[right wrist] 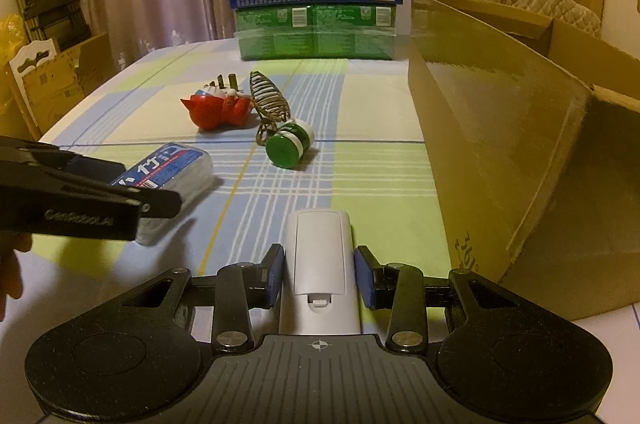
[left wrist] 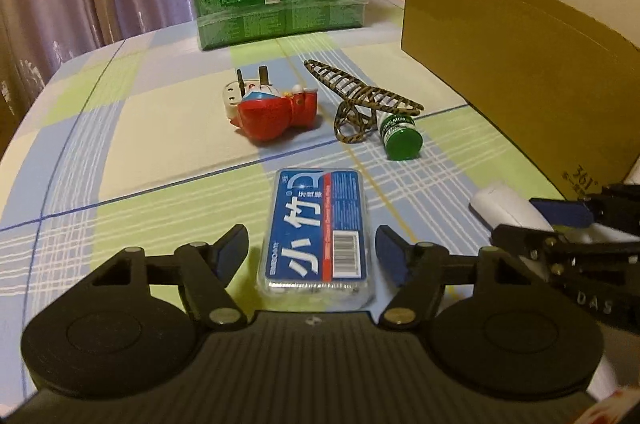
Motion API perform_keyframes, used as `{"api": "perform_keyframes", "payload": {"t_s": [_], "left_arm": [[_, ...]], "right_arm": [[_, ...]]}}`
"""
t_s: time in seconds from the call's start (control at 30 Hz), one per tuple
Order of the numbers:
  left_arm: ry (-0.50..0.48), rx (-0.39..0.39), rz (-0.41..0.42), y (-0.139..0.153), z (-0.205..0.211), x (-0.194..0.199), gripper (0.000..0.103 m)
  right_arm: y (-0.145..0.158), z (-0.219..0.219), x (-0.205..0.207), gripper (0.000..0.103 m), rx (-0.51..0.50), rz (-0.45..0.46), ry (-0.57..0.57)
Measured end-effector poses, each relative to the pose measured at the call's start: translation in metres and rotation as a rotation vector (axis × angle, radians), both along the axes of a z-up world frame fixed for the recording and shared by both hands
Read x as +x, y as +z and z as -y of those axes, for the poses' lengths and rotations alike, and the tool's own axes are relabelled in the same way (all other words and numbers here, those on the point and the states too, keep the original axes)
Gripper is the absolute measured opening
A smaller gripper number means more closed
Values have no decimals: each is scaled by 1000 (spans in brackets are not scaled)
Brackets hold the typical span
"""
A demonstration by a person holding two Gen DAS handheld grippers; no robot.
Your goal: Organize rigid objects
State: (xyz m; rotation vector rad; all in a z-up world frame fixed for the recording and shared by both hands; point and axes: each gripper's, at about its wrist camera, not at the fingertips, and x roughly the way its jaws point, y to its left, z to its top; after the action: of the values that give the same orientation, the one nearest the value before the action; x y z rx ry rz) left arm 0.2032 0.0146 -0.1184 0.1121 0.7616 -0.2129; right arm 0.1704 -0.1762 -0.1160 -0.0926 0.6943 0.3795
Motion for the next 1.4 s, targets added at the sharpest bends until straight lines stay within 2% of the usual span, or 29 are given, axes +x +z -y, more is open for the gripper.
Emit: {"api": "perform_keyframes", "payload": {"t_s": [0.37, 0.4, 0.43, 0.63, 0.73, 0.87, 1.23, 1.4], "left_arm": [[5, -15, -1, -8, 1, 8, 63], [5, -13, -1, -7, 1, 8, 56], [3, -11, -1, -7, 1, 7, 54], [21, -18, -14, -3, -1, 2, 53], [36, -13, -35, 3, -1, -4, 53], [46, -14, -21, 14, 2, -18, 53], [140, -75, -6, 55, 13, -70, 53], [152, -97, 18, 74, 21, -89, 53]], "right_arm": [[-5, -5, -3, 35, -24, 48, -3], [-5, -6, -3, 35, -26, 46, -4], [-5, -6, -2, 35, -26, 45, -5], [3, -5, -8, 35, -18, 55, -5], [12, -3, -12, 35, -8, 67, -8], [25, -1, -20, 35, 5, 83, -11], [71, 13, -51, 35, 46, 150, -20], [91, 22, -64, 35, 65, 183, -35]]}}
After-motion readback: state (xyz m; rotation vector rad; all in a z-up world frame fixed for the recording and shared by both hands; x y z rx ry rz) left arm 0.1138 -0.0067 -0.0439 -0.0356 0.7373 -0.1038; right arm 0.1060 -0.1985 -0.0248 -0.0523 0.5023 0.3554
